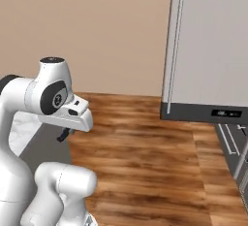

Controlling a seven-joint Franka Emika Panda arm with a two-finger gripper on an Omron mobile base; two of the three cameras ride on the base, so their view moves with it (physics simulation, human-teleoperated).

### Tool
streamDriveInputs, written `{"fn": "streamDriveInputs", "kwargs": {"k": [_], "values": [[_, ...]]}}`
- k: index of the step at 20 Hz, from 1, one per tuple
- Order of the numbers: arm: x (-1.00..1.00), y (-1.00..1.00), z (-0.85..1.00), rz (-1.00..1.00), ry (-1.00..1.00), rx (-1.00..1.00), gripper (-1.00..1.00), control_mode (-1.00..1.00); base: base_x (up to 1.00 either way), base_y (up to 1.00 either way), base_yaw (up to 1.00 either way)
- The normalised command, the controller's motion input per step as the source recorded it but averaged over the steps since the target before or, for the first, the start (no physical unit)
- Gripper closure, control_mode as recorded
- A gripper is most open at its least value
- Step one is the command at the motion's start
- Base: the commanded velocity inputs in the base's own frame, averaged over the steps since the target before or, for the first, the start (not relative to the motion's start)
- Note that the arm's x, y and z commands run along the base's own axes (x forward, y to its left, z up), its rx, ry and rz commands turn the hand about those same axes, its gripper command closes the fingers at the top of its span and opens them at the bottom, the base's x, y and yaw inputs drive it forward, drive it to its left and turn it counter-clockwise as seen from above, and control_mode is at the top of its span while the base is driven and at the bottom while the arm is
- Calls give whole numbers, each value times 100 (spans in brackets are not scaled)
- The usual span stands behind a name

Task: Retrieve the butter from the fridge and place it on a plate on the dining table. Then retrieve the butter knife by the fridge and place it near the plate.

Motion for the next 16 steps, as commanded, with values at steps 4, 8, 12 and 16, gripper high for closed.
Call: {"fn": "streamDriveInputs", "kwargs": {"k": [4, 8, 12, 16], "values": [[0, 0, 0, 0, 0, 0, 100, 100, 100, 12, 5], [0, 0, 0, 0, 0, 0, 100, 100, 100, 8, 8], [0, 0, 0, 0, 0, 0, 100, 100, 100, 5, 6], [0, 0, 0, 0, 0, 0, 100, 100, 100, 8, 5]]}}
